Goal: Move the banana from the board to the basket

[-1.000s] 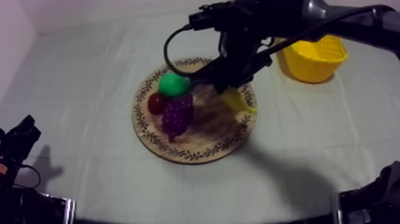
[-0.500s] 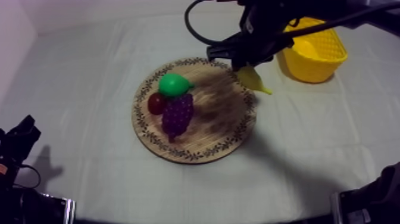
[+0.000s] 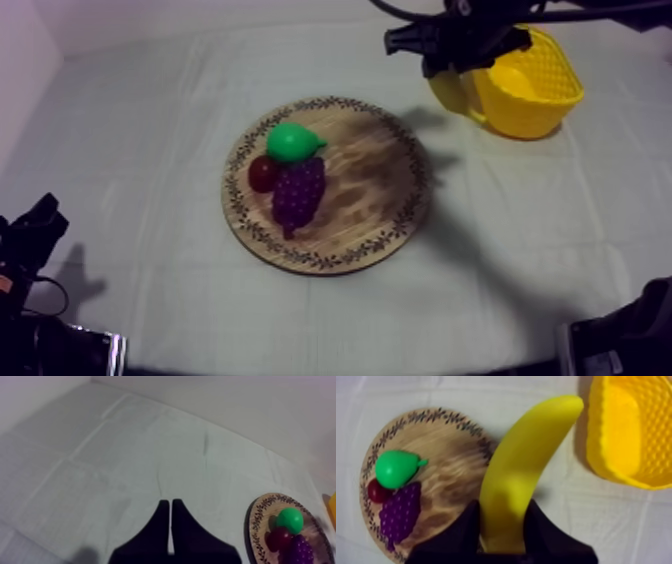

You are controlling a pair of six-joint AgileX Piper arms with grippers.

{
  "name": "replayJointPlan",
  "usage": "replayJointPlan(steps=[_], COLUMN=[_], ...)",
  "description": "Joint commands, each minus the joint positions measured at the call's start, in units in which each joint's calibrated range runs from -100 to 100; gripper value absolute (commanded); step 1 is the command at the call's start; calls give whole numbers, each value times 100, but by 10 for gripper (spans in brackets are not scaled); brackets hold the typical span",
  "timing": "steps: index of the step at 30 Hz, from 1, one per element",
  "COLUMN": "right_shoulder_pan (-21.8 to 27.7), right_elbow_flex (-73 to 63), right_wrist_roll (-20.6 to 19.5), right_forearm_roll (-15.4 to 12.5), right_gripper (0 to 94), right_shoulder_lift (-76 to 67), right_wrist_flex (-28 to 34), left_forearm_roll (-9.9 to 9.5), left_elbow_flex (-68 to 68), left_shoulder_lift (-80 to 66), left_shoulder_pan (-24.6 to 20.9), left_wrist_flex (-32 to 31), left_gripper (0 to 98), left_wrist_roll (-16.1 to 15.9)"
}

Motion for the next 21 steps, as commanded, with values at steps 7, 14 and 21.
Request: replayJointPlan(steps=[7,14,21], right_shoulder_pan=[472,919,1300], right_elbow_flex=[-513,-1101,-1600], right_wrist_roll=[94,195,263], right_forearm_roll=[99,149,209], right_gripper=[99,96,96], right_shoulder_lift=[108,396,770], right_wrist_flex=[25,41,15], left_forearm_roll=[3,3,3], left_elbow_flex=[-1,-1,-1], left_shoulder_lift=[-5,-5,-5], left_shoulder_pan=[2,2,2], left_wrist_flex=[0,0,0], left_gripper=[1,1,1], left_wrist_roll=[1,0,1])
